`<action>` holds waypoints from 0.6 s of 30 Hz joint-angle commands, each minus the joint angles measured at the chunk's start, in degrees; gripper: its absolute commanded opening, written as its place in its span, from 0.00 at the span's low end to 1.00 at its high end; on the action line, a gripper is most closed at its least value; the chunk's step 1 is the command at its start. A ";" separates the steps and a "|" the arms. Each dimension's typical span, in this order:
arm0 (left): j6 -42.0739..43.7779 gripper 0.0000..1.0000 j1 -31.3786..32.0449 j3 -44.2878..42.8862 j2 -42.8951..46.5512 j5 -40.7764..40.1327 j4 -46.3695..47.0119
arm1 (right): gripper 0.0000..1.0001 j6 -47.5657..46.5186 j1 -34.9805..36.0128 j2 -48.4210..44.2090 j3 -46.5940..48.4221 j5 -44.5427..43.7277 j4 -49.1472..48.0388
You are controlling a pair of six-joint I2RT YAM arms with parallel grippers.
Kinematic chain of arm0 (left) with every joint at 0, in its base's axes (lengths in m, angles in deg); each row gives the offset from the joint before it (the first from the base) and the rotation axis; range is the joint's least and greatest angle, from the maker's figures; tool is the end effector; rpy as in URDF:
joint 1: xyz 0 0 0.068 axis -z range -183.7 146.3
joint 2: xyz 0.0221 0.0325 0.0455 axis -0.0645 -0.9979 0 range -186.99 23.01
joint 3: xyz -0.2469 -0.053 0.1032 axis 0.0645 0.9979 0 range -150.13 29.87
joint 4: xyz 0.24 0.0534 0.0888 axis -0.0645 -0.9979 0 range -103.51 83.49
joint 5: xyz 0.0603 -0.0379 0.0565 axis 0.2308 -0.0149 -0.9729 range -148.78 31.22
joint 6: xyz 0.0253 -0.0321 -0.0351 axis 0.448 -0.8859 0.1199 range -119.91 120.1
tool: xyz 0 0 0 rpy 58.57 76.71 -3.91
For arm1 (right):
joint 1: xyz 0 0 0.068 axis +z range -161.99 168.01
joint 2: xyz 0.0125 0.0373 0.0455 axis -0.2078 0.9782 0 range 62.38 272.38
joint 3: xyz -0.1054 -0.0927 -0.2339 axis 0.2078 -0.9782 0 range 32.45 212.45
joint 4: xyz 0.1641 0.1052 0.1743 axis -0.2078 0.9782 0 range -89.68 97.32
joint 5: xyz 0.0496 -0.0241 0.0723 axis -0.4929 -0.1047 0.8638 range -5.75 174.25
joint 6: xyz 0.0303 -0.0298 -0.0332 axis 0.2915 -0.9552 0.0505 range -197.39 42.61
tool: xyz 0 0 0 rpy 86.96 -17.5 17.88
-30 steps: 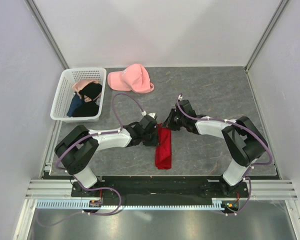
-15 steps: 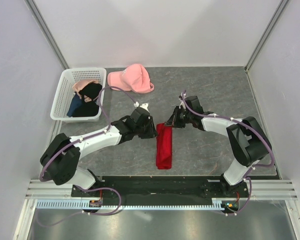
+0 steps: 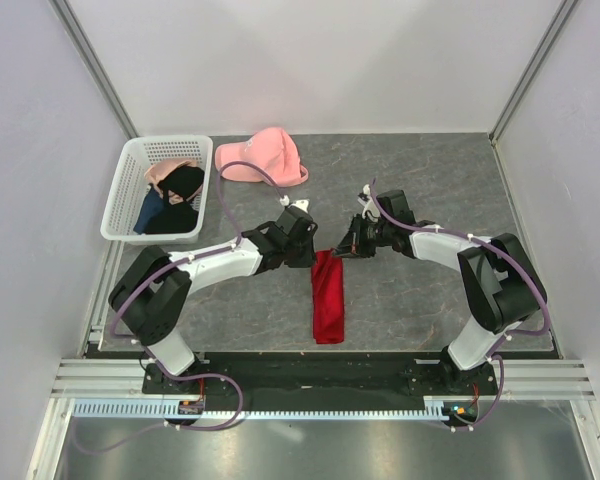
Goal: Fold the napkin into a case and place the utensils inside
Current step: Stuff the top corner of the smaller-rectangle-folded napkin into the folded napkin.
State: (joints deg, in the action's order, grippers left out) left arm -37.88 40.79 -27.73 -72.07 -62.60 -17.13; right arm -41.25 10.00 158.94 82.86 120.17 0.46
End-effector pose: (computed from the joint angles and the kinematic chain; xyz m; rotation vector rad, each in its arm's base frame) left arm 0.2494 -0.2418 0.1935 0.1097 2.4888 -0.5661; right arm 0.3021 0.1446 0.1663 -0.0148 2.5288 1.1995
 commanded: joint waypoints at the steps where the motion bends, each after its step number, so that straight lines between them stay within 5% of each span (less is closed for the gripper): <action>1: -2.10 0.17 0.42 1.61 -0.54 3.01 1.47 | 0.00 -0.03 -0.29 0.39 2.06 2.66 -0.75; 18: -8.07 0.15 5.95 12.52 7.11 14.97 7.09 | 0.00 7.80 -2.49 -1.10 1.62 3.45 -4.71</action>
State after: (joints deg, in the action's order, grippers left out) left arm -42.32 44.44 -16.32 -66.46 -51.80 -14.52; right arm -34.45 7.64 158.98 83.12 122.59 -2.31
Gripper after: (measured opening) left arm 0.157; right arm 0.010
